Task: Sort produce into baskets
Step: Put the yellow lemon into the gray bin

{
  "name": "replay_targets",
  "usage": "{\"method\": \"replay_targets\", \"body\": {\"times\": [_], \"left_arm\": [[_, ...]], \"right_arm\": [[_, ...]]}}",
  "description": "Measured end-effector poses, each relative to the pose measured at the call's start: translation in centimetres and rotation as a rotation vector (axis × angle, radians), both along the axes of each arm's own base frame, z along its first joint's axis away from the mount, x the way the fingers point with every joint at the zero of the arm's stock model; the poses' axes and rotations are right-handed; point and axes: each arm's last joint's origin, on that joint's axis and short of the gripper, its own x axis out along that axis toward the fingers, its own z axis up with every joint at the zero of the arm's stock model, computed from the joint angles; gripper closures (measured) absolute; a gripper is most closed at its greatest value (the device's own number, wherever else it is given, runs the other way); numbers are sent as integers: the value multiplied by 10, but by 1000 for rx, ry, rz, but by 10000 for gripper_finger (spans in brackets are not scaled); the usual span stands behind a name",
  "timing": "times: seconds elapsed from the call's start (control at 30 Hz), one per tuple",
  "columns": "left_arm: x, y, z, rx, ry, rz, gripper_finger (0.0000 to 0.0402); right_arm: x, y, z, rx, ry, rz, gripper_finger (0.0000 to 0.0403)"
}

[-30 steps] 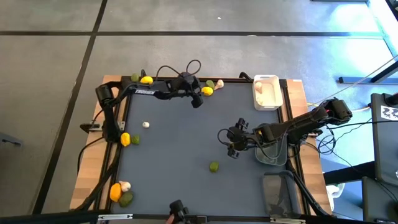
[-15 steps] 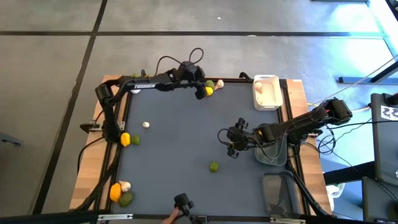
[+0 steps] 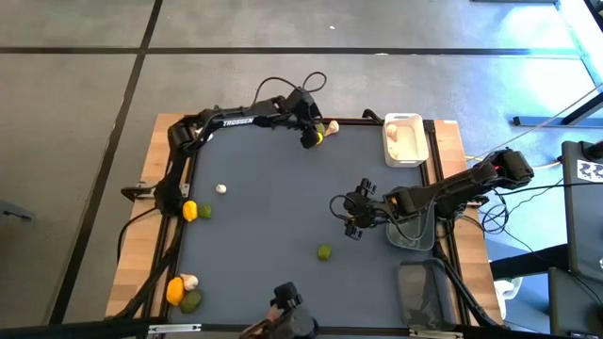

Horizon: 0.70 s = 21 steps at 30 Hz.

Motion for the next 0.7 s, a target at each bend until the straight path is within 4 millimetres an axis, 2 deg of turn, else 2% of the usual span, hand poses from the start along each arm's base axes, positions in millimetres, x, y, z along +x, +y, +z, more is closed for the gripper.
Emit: {"method": "replay_targets", "body": {"times": [0.3, 0.5, 0.7], "left_arm": [[-2, -1, -25, -125, 73, -67, 169], [1, 0, -36, -105, 96, -158, 169], [3, 3, -54, -96, 135, -169, 169]], "right_arm": [[0, 0, 0, 0, 0, 0, 102], [0, 0, 0, -1, 0, -1, 102], [0, 0, 0, -2, -1, -1, 102]]}}
